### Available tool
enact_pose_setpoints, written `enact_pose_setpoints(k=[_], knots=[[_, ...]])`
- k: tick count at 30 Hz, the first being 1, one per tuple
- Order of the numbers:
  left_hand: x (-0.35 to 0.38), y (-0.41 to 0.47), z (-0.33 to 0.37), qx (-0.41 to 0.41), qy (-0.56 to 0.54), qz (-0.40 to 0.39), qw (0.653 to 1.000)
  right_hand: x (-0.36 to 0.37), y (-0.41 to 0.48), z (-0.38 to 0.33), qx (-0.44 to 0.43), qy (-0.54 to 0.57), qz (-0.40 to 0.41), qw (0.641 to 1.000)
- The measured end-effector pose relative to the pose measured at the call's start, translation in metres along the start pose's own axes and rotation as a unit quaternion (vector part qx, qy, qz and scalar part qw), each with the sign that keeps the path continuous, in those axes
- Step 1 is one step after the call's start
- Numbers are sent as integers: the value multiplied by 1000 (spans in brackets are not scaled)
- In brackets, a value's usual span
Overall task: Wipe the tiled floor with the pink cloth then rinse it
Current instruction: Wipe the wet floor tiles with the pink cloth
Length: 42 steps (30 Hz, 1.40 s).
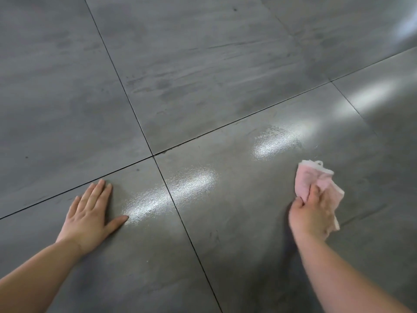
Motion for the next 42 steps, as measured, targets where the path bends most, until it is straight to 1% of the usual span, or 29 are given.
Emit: enact_pose_setpoints(k=[1,2,3,4,5,7,8,9,10,11,14,15,17,19,21,24,26,27,28,29,31,33,34,35,37,38,40,41,42], knots=[[0,0,1,0,-4,2,1000,6,-13,-12,33,10,-3,999],[-1,1,1,1,-6,4,1000,13,-29,-28,25,8,-18,999],[-2,1,1,2,-9,6,1000,26,-49,-47,-49,-20,-34,998],[-2,1,1,3,-15,7,1000,39,-72,-66,-172,-61,-35,983],[-2,0,0,5,-24,7,1000,54,-95,-80,-294,-100,-35,950],[-5,-2,-3,5,-44,29,999,80,-122,-88,-484,-180,-86,852],[-8,-4,-7,-4,-51,53,997,84,-123,-90,-539,-207,-115,808],[-13,-5,-15,-24,-61,78,995,83,-114,-93,-566,-220,-107,787],[-18,-7,-26,-55,-75,99,991,80,-98,-96,-563,-216,-86,793],[-23,-9,-41,-98,-90,108,985,77,-78,-98,-528,-205,-60,822],[-28,-24,-92,-208,-108,70,970,45,-36,-114,-315,-107,-1,943],[-25,-29,-105,-225,-98,44,968,41,-30,-123,-233,-84,-21,969],[-18,-36,-119,-230,-74,-6,970,45,-38,-151,-161,-66,-52,983],[-14,-34,-123,-230,-61,-35,971,62,-65,-196,-215,-79,-74,970],[-13,-30,-126,-235,-59,-62,968,93,-115,-244,-352,-129,-121,919],[-12,-28,-128,-237,-54,-87,966,143,-206,-281,-556,-189,-223,778],[-12,-28,-131,-237,-48,-94,966,162,-230,-285,-678,-217,-192,676],[-12,-28,-131,-237,-44,-99,965,160,-228,-287,-695,-231,-180,657],[-12,-28,-131,-235,-42,-104,965,157,-215,-290,-695,-240,-157,660],[-12,-28,-131,-233,-41,-109,965,149,-194,-293,-676,-244,-129,684],[-11,-28,-132,-230,-42,-109,966,128,-140,-292,-568,-214,-94,789],[-11,-29,-132,-229,-46,-108,966,105,-104,-285,-415,-154,-110,890],[-11,-29,-132,-228,-47,-110,966,101,-100,-280,-373,-135,-91,914],[-11,-29,-131,-226,-47,-111,967,101,-109,-277,-362,-127,-79,920],[-11,-29,-132,-228,-48,-108,966,121,-155,-267,-461,-140,-50,875],[-11,-30,-132,-229,-49,-106,966,136,-188,-259,-538,-146,-63,828],[-13,-31,-131,-226,-56,-99,967,156,-241,-237,-676,-177,-106,707],[-13,-32,-130,-223,-62,-95,968,157,-247,-231,-709,-191,-135,666],[-14,-33,-131,-220,-68,-90,969,153,-237,-234,-721,-208,-140,646]])
Point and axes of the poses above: each hand's wrist, its own y-axis towards the middle knuckle, its own x-axis out of the palm, z = x × y, the point moved 5 cm from there along y, towards the middle knuckle, and after that the axes turned 6 degrees about -z, right-handed, at the moved point
